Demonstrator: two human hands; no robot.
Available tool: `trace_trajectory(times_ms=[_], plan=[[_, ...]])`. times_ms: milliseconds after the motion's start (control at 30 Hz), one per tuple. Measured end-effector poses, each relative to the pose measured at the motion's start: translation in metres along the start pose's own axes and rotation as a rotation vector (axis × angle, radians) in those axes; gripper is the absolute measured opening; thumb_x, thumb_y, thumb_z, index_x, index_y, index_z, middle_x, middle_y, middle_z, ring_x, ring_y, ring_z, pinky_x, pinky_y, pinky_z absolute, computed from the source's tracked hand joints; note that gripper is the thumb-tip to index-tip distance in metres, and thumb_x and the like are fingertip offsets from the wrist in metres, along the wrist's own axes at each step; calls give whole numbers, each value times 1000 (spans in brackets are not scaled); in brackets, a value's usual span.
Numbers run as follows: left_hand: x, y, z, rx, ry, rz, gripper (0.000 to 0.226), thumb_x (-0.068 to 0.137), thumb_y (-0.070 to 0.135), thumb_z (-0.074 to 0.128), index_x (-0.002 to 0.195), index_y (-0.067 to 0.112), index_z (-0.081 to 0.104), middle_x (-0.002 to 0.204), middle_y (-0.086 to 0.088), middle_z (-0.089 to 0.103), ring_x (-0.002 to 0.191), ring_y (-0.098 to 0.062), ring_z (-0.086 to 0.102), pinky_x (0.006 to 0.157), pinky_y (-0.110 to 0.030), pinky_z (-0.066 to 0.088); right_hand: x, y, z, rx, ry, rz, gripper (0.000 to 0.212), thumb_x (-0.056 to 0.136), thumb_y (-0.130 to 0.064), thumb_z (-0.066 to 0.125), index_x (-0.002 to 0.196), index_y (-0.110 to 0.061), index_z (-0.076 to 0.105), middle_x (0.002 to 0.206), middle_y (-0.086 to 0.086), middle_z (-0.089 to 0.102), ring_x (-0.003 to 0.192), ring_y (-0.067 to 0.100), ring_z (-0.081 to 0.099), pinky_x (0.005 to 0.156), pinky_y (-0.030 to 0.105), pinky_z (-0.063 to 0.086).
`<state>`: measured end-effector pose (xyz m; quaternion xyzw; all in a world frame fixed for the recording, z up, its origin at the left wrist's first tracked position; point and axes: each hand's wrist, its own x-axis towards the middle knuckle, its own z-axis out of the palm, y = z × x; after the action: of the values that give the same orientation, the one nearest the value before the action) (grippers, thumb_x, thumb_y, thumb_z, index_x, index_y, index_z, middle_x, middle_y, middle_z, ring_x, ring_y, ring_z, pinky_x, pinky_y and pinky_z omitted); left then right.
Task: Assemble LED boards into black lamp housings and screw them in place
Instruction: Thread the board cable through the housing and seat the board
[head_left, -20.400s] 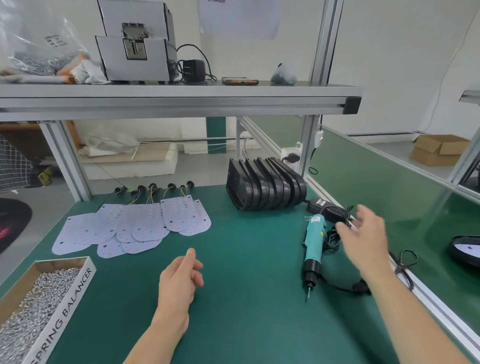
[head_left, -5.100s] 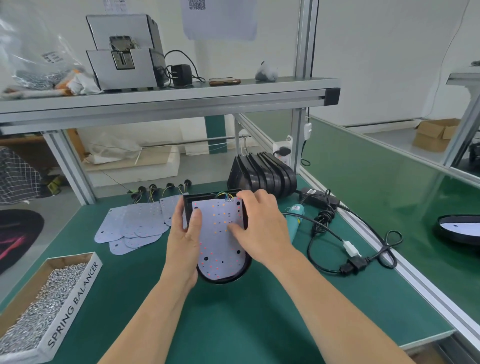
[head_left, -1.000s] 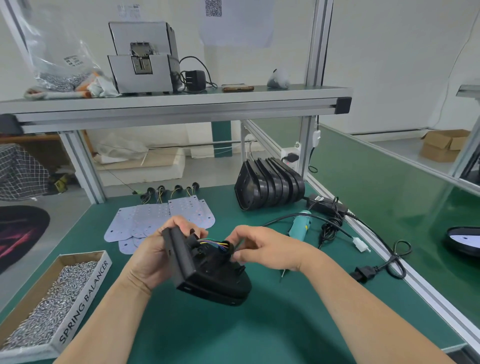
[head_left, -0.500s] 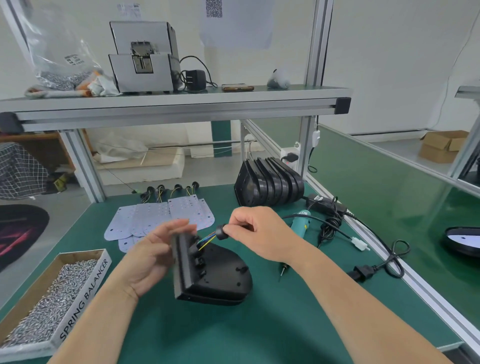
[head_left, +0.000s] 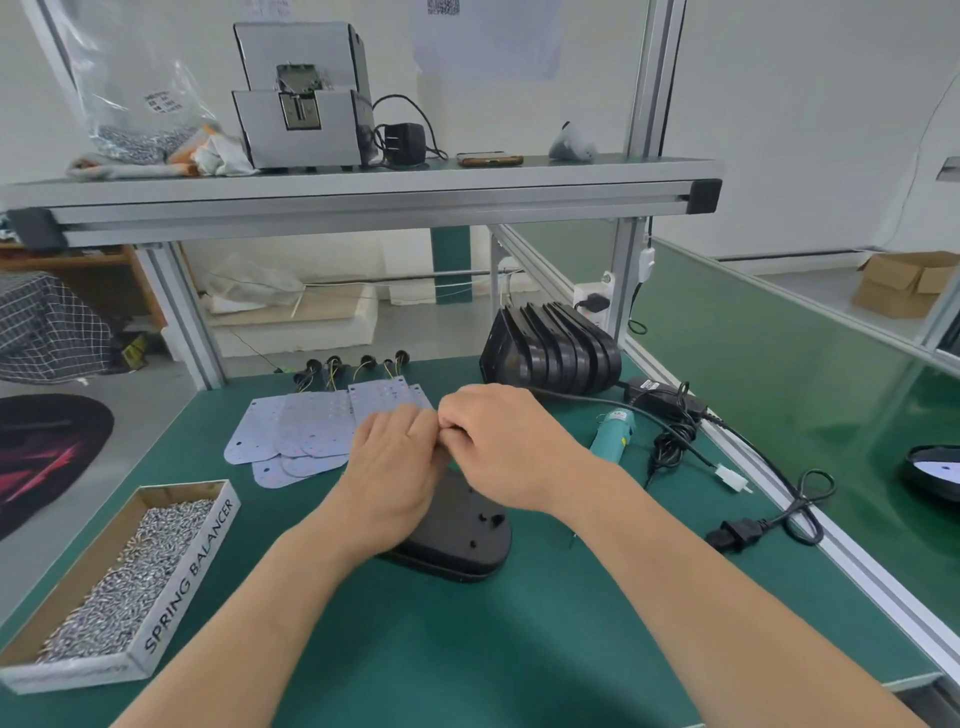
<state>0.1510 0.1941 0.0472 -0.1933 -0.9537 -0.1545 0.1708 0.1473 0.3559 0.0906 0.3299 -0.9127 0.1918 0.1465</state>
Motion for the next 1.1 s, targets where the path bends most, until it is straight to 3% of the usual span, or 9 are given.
trace_trajectory(times_ms=[100, 167, 333, 433, 567, 767, 900, 1000, 1100], plan=[[-4, -11, 2, 26, -143, -112, 29, 105, 38, 23, 113, 22, 45, 143, -5, 38, 125, -26, 36, 111, -54, 27, -4, -4, 1, -23, 85, -28, 22, 97, -14, 50, 74, -12, 49, 75, -1, 50, 75, 24, 47, 73, 44, 44], [-5, -16, 0, -68, -238, -202, 18, 104, 45, 25, 101, 32, 38, 159, -8, 19, 146, -26, 18, 113, -57, 25, -7, -3, -4, -25, 134, -22, 22, 97, -14, 49, 75, -11, 49, 75, 1, 51, 75, 25, 46, 72, 44, 45], [-5, -17, -9, -459, -185, -229, 17, 100, 35, 53, 84, 35, 48, 136, -4, 41, 126, -9, 36, 86, -23, 29, -16, -3, -11, 51, 203, 47, 19, 96, -12, 54, 77, -12, 56, 79, -1, 60, 79, 22, 50, 76, 40, 44], [-3, -8, -12, -469, -22, -297, 8, 92, 29, 67, 86, 29, 62, 131, -3, 48, 135, -14, 39, 81, -23, 30, -20, 2, -20, -40, 153, 96, 21, 99, -21, 52, 83, -16, 64, 82, -5, 65, 89, 22, 47, 85, 40, 41], [5, 20, -19, -269, 61, -293, 22, 86, 15, 63, 83, 38, 62, 162, -12, 27, 143, -23, 37, 96, -33, 38, -19, -18, -13, -307, 39, 84, 23, 103, -36, 43, 106, -19, 59, 99, 2, 66, 101, 29, 58, 80, 41, 36], [7, 23, -36, -386, 21, -165, 34, 85, 21, 68, 115, 37, 68, 164, 2, 22, 146, -8, 28, 97, -15, 25, -13, -6, -9, 10, 74, 235, 19, 103, -29, 47, 92, -14, 51, 93, 11, 65, 87, 38, 59, 68, 39, 37], [-3, -9, -47, -1003, 7, -311, 47, 82, 61, 60, 128, 56, 57, 151, 20, 43, 118, 2, 59, 115, -42, 36, -19, 18, -14, 335, 121, 269, 24, 101, -20, 56, 78, -16, 56, 60, -12, 53, 57, 9, 48, 60, 29, 39], [-9, -27, -34, -1247, -99, -175, 73, 82, 61, 68, 147, 48, 39, 145, 6, 57, 138, -10, 47, 120, -44, 26, -25, 22, -14, 698, 105, 321, 25, 101, -16, 58, 77, -14, 63, 48, -14, 40, 42, 4, 30, 43, 16, 28], [-6, -21, -25, -1271, -172, -112, 88, 74, 57, 79, 149, 50, 33, 138, -11, 61, 131, -26, 55, 111, -46, 37, -26, 18, -13, 823, 52, 278, 25, 102, -17, 59, 78, -15, 65, 55, -11, 37, 49, 6, 27, 45, 19, 26]])
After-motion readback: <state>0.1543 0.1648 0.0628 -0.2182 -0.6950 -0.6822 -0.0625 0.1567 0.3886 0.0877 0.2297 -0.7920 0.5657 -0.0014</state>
